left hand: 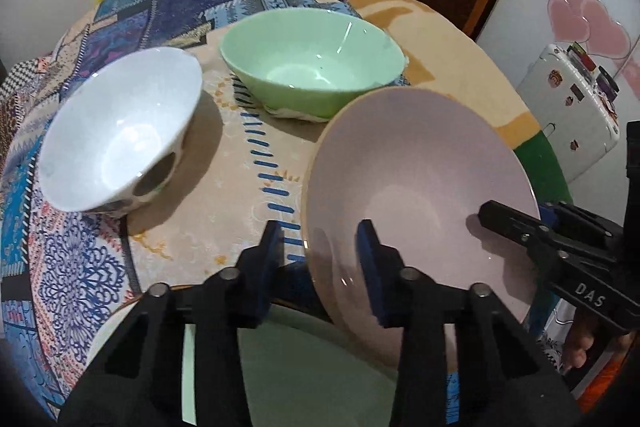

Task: Organize plates and bowls
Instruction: 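Grasp the pink bowl rim with both tools, then carry the pink bowl with both tools over the mint green plate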

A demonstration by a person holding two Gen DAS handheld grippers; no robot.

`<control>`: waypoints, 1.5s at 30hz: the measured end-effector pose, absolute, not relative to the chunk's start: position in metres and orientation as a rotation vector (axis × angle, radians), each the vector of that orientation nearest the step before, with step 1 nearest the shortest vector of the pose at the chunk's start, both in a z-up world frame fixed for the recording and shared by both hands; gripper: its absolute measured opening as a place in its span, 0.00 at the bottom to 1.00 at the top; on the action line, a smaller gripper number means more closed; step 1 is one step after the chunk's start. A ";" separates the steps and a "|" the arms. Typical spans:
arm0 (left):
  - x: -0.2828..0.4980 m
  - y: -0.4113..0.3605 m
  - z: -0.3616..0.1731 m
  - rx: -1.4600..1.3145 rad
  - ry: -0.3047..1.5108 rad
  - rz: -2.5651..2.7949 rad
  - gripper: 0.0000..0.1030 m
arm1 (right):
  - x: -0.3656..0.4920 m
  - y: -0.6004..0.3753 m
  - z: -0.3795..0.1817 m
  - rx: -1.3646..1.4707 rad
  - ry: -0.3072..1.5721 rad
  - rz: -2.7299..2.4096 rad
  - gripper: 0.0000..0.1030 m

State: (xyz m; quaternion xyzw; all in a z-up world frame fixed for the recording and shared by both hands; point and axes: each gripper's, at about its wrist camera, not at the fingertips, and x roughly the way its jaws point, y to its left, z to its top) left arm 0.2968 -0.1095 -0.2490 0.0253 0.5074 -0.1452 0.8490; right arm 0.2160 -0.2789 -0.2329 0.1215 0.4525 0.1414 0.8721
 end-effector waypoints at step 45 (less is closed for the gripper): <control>0.211 -0.056 -0.151 -0.022 0.908 -0.312 0.17 | 0.181 -0.225 -0.155 0.203 0.794 0.350 0.19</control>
